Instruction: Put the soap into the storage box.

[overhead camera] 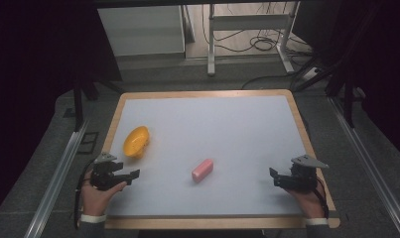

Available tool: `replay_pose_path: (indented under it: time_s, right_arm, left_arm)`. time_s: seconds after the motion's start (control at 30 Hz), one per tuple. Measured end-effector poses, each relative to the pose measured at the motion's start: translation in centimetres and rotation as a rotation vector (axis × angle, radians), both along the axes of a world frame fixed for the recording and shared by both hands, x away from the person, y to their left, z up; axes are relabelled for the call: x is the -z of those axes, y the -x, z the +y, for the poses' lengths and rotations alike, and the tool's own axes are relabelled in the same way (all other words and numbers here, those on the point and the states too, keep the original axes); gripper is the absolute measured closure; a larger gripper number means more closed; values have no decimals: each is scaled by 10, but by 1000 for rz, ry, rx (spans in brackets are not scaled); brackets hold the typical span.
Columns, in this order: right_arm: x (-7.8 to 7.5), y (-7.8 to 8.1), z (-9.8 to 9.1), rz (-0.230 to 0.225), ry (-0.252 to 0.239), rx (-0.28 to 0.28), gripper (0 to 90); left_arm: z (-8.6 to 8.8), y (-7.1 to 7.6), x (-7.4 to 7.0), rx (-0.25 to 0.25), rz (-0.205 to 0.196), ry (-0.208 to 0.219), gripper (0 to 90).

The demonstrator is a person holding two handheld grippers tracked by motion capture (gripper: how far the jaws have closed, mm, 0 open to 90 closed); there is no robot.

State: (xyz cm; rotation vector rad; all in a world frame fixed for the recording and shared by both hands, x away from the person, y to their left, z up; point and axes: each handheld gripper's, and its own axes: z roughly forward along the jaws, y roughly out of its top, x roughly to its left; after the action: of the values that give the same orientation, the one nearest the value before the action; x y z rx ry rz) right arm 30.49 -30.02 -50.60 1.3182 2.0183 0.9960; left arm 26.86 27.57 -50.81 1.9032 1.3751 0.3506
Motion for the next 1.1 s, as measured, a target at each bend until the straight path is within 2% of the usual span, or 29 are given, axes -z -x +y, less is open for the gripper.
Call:
replay_pose_path:
  time_s: [0.37,0.6,0.87,1.1]
  right_arm:
    - [-1,2,-3,-17,11,9,58]
    - [2,1,-4,-6,18,13,59]
    - [2,2,-5,-10,22,15,60]
    - [3,1,-5,-7,17,3,61]
  left_arm:
    - [0,2,-2,2,-3,2,227]
    - [1,2,-2,-4,-6,2,228]
    - [-2,4,-4,-8,-12,-13,227]
    - [-12,2,-5,-6,-9,-50,226]
